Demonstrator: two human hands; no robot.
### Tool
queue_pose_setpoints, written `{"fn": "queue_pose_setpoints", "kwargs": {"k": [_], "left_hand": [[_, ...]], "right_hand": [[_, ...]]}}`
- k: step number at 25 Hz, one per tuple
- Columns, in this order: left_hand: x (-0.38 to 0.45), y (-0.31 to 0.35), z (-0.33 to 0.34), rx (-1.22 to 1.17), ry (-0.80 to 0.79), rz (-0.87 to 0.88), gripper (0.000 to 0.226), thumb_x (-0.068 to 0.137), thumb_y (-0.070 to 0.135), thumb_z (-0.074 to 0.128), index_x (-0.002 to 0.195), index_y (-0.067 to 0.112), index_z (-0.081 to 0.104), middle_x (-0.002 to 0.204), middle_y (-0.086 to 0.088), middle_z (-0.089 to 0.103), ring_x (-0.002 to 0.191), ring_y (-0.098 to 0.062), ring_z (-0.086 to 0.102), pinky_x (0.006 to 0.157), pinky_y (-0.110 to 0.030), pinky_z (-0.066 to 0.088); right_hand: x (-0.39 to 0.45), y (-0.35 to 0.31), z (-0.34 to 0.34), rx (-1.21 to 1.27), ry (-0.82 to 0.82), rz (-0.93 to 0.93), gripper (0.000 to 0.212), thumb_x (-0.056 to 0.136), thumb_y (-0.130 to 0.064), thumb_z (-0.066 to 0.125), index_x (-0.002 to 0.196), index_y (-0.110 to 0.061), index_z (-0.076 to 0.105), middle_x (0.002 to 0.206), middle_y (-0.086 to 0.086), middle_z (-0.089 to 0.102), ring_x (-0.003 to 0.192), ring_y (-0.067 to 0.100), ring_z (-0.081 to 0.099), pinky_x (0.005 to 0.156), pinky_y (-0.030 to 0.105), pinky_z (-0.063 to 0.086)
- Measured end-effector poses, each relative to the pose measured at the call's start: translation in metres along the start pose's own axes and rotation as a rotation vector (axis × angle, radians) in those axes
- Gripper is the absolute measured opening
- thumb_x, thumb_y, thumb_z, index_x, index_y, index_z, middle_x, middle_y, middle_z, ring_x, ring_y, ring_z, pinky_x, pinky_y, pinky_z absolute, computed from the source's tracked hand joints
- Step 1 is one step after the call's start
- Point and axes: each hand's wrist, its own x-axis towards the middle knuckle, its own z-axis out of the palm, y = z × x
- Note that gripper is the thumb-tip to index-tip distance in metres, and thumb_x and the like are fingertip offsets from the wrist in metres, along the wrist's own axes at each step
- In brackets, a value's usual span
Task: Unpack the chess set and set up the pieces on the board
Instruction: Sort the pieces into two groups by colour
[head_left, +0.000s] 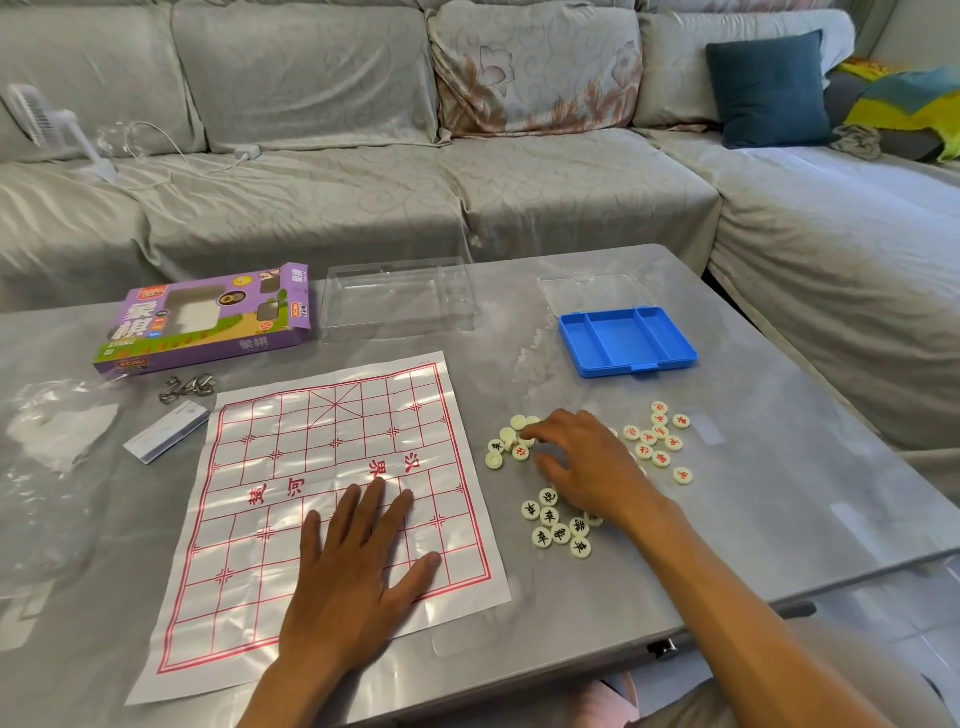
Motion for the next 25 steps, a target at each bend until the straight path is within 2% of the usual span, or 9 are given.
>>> {"fn": "queue_pose_setpoints", "kwargs": {"k": [2,6,10,12,16,21,25], "left_hand": [[0.000,0.000,0.000,0.000,-0.007,-0.003,0.077,0.083,0.082,0.008,0.148,0.043,0.022,0.159,0.008,0.005,0.146,-0.021,0.004,0.116,-0.057,0.002],[-0.001,0.002,-0.002,-0.002,-0.004,-0.014,0.081,0.080,0.084,0.002,0.148,0.044,0.019,0.158,0.009,0.001,0.146,-0.019,-0.001,0.117,-0.054,-0.003],[-0.001,0.003,-0.003,-0.003,-0.009,-0.011,0.082,0.079,0.084,0.000,0.148,0.044,0.017,0.158,0.009,-0.001,0.146,-0.019,-0.003,0.117,-0.054,-0.004],[-0.001,0.003,-0.003,-0.003,-0.004,-0.009,0.081,0.081,0.083,0.003,0.148,0.043,0.022,0.158,0.008,0.004,0.146,-0.020,0.002,0.117,-0.056,0.000],[-0.002,0.003,-0.002,0.005,-0.021,-0.008,0.079,0.082,0.082,0.007,0.148,0.040,0.025,0.158,0.007,0.008,0.146,-0.022,0.006,0.116,-0.057,0.004],[-0.002,0.004,-0.005,-0.010,-0.019,-0.008,0.082,0.080,0.083,0.002,0.148,0.042,0.022,0.158,0.008,0.005,0.146,-0.020,0.004,0.117,-0.056,0.002],[-0.002,0.006,-0.008,-0.028,-0.018,-0.020,0.087,0.074,0.086,-0.006,0.148,0.045,0.014,0.158,0.011,-0.004,0.146,-0.017,-0.005,0.117,-0.053,-0.006]], "right_hand": [[0.001,-0.006,0.007,-0.068,-0.004,-0.064,0.032,0.096,-0.036,0.049,0.125,-0.028,0.058,0.123,-0.004,0.056,0.107,0.016,0.048,0.087,0.030,0.043],[0.002,-0.007,0.015,-0.070,0.078,0.002,0.024,0.091,-0.042,0.055,0.099,-0.023,0.066,0.102,-0.004,0.059,0.091,0.012,0.046,0.076,0.026,0.039],[0.001,-0.011,0.026,-0.088,0.148,0.011,0.023,0.092,-0.042,0.054,0.088,-0.021,0.063,0.095,-0.005,0.061,0.083,0.011,0.044,0.070,0.025,0.036],[0.001,-0.012,0.029,-0.051,0.185,0.034,0.021,0.091,-0.042,0.056,0.092,-0.021,0.060,0.096,-0.005,0.062,0.084,0.012,0.045,0.071,0.025,0.039],[0.002,-0.012,0.031,0.001,0.193,0.069,0.025,0.095,-0.037,0.052,0.114,-0.023,0.056,0.111,-0.005,0.062,0.095,0.013,0.049,0.079,0.026,0.042],[0.003,-0.012,0.033,0.005,0.214,0.045,0.018,0.094,-0.034,0.055,0.101,-0.020,0.063,0.102,-0.004,0.063,0.089,0.014,0.047,0.074,0.028,0.043],[0.003,-0.014,0.031,-0.011,0.226,0.029,0.014,0.094,-0.030,0.054,0.094,-0.020,0.063,0.096,-0.004,0.064,0.086,0.013,0.046,0.073,0.028,0.044]]}}
